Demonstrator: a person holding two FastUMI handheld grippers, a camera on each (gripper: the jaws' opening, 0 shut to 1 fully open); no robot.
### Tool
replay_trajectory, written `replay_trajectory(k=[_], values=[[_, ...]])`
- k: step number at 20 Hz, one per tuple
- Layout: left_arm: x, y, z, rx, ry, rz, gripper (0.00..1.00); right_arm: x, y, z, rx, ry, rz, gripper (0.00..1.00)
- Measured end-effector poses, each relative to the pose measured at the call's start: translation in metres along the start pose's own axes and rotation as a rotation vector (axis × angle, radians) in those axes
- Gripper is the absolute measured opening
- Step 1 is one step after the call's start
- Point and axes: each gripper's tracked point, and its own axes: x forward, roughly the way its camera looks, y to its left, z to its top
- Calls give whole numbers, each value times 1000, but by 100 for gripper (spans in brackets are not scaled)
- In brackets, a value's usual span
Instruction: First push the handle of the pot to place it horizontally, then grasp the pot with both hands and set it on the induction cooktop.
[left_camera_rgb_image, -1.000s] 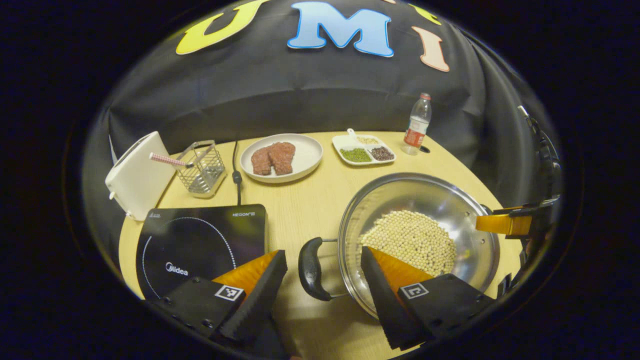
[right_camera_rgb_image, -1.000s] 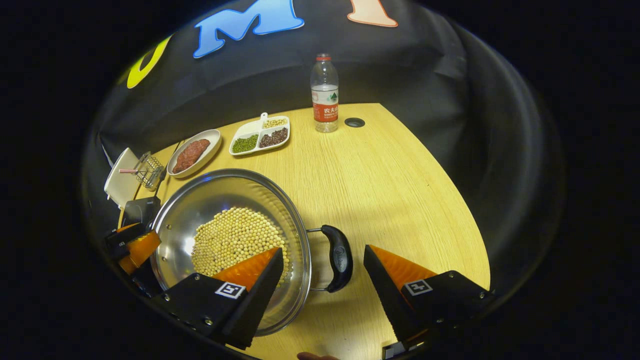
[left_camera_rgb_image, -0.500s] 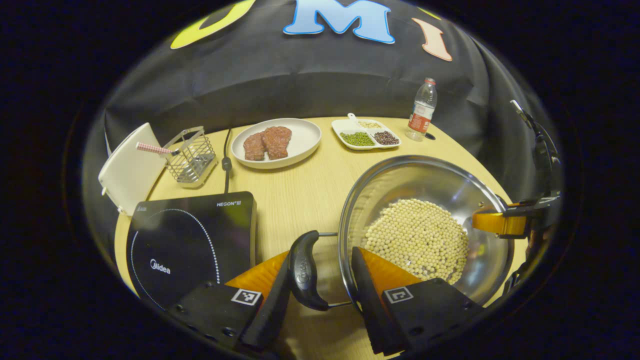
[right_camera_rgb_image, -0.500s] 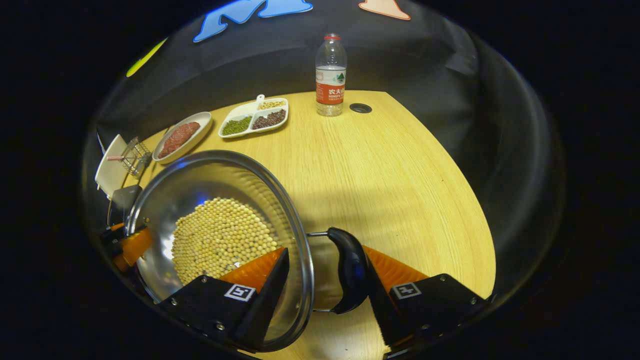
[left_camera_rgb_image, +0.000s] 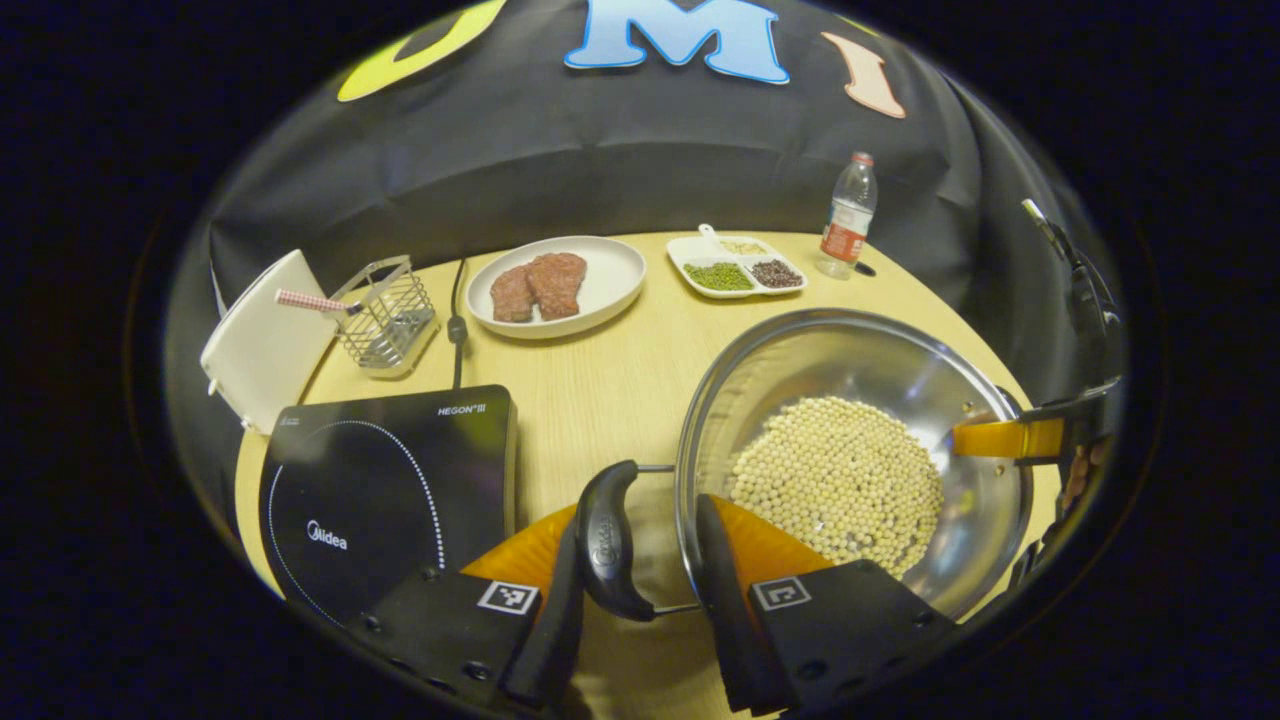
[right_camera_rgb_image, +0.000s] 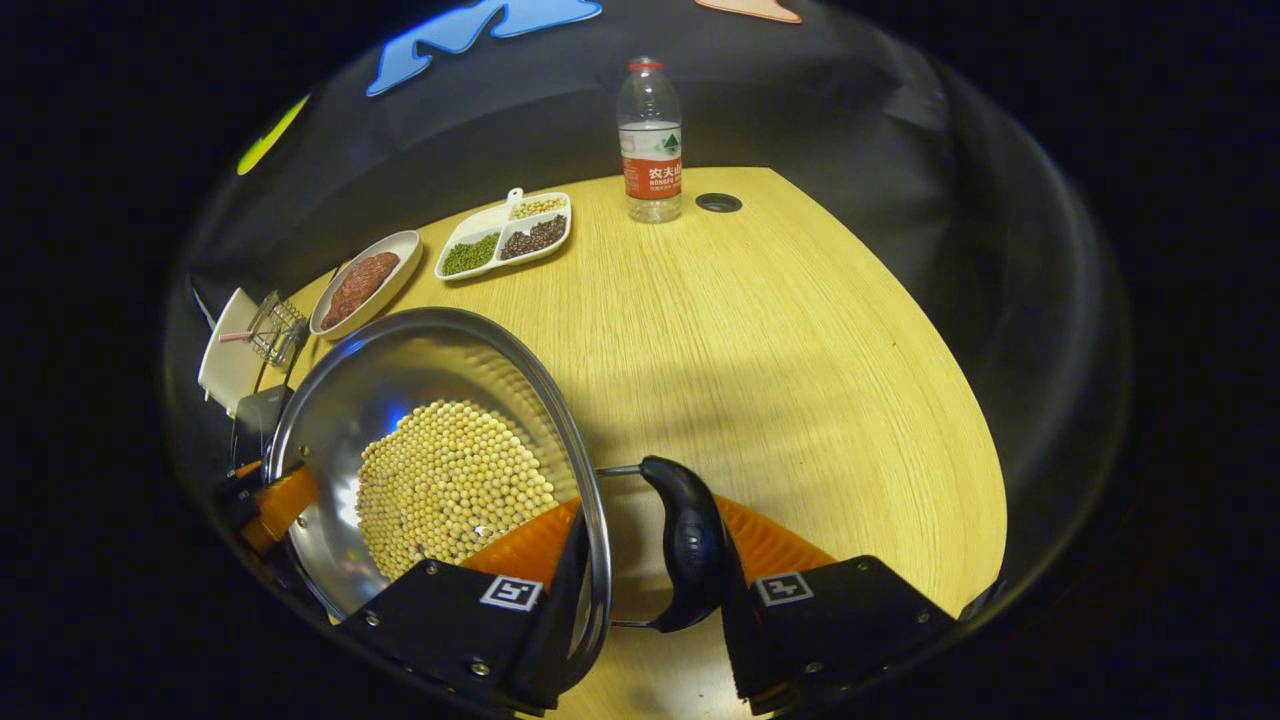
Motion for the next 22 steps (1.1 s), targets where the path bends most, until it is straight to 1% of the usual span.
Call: replay_trajectory(k=[1, 5, 6, 8, 9, 10, 12, 13, 14, 15, 17, 18, 19, 22], values=[[0, 0, 0, 8, 3, 0, 63, -2, 0, -2, 14, 4, 2, 63], [-4, -3, 5, 8, -5, 0, 63, -9, 1, -6, 32, 19, 8, 63], [-6, -3, 8, 11, -11, -2, 60, -14, 2, -7, 33, 18, 9, 63], [-11, -2, 13, 10, -23, -9, 60, -28, 3, -6, 40, 16, 10, 63], [-16, -2, 16, 7, -30, -11, 60, -34, 5, -4, 44, 13, 10, 63], [-24, 0, 20, 5, -37, -15, 63, -39, 7, -3, 44, 12, 9, 63], [-44, 4, 25, -1, -46, -21, 63, -55, 11, 0, 34, -1, 7, 63], [-47, 8, 27, -8, -49, -24, 60, -62, 14, 1, 30, -8, 7, 63], [-49, 10, 28, -12, -52, -25, 60, -69, 17, 2, 27, -10, 6, 62], [-52, 13, 29, -12, -52, -26, 63, -75, 21, 1, 24, -12, 5, 63], [-62, 20, 31, -14, -48, -22, 63, -81, 29, 0, 24, -4, 17, 63], [-68, 23, 33, -16, -55, -18, 60, -85, 36, 0, 28, -2, 26, 62], [-74, 27, 37, -14, -62, -12, 63, -91, 44, -1, 31, -3, 35, 62], [-93, 44, 40, -17, -76, -4, 63, -104, 63, -1, 20, -12, 42, 62]])
